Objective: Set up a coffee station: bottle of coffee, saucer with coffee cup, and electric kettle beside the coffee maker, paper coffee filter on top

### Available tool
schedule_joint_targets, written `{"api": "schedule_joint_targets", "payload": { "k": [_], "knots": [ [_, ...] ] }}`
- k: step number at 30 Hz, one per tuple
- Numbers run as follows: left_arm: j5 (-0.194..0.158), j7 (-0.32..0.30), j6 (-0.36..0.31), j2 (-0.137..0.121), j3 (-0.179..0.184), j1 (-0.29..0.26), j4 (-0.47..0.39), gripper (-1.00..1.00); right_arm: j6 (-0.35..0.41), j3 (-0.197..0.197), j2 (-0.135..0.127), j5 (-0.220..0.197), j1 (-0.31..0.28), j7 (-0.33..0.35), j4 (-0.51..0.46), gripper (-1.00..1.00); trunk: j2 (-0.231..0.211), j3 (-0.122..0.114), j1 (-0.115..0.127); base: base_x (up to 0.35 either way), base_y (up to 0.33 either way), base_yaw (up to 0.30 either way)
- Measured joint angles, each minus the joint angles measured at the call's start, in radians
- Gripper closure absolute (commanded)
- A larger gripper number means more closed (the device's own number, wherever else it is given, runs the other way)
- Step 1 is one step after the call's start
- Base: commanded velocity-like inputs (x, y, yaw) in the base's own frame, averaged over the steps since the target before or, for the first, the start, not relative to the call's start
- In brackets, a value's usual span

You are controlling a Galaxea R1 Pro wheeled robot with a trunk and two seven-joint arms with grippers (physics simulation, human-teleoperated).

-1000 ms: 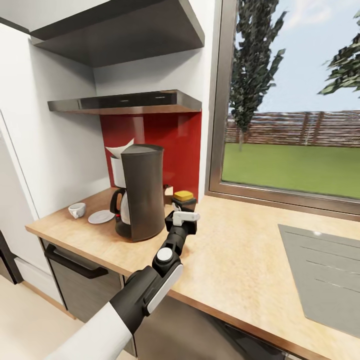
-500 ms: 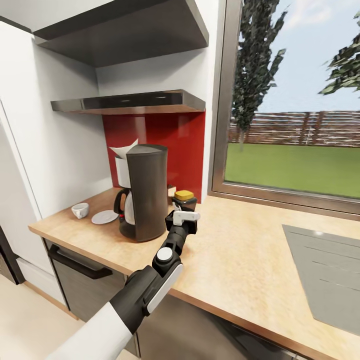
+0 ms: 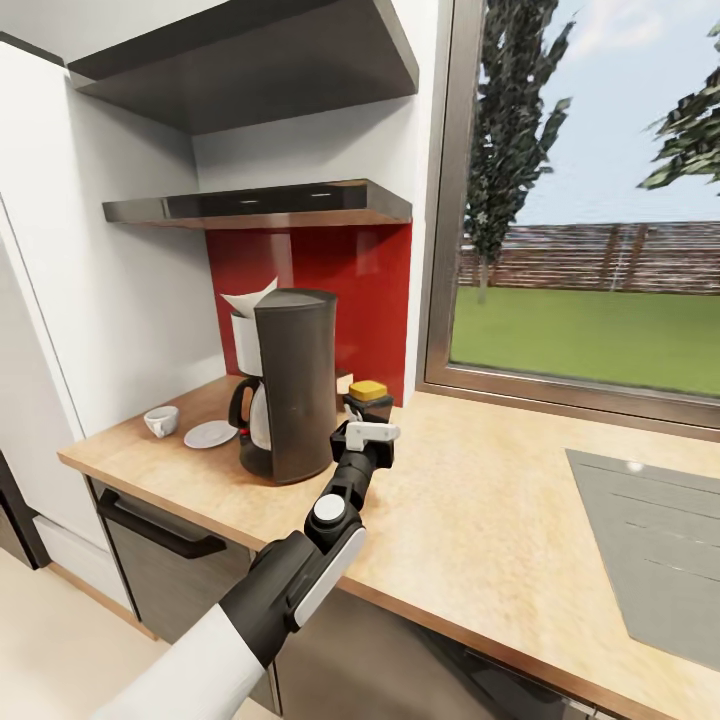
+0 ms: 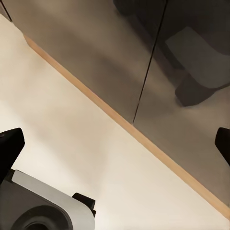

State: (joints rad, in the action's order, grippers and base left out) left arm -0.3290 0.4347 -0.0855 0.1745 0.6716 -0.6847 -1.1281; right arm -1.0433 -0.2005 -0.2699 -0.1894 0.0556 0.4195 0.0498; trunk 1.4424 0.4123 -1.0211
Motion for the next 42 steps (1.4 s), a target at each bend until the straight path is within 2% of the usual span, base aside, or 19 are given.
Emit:
{"api": "schedule_joint_targets", "payload": {
  "k": [36, 38, 42],
  "knots": [
    [0.0, 0.001, -0.001, 0.0, 0.0, 0.0, -0.027, 1.0, 0.0, 0.0, 0.0, 0.0, 0.0, 0.0, 0.0, -1.0, 0.0, 0.0, 0.0, 0.0, 0.0, 0.0],
    [0.001, 0.001, -0.001, 0.0, 0.0, 0.0, -0.027, 1.0, -0.001, 0.0, 0.0, 0.0, 0.0, 0.0, 0.0, -1.0, -0.014, -0.006, 0.008, 0.0, 0.0, 0.0],
    [0.0, 0.002, -0.001, 0.0, 0.0, 0.0, -0.027, 1.0, -0.001, 0.0, 0.0, -0.001, 0.0, 0.0, 0.0, -1.0, -0.014, -0.006, 0.008, 0.0, 0.0, 0.0]
  ]
}}
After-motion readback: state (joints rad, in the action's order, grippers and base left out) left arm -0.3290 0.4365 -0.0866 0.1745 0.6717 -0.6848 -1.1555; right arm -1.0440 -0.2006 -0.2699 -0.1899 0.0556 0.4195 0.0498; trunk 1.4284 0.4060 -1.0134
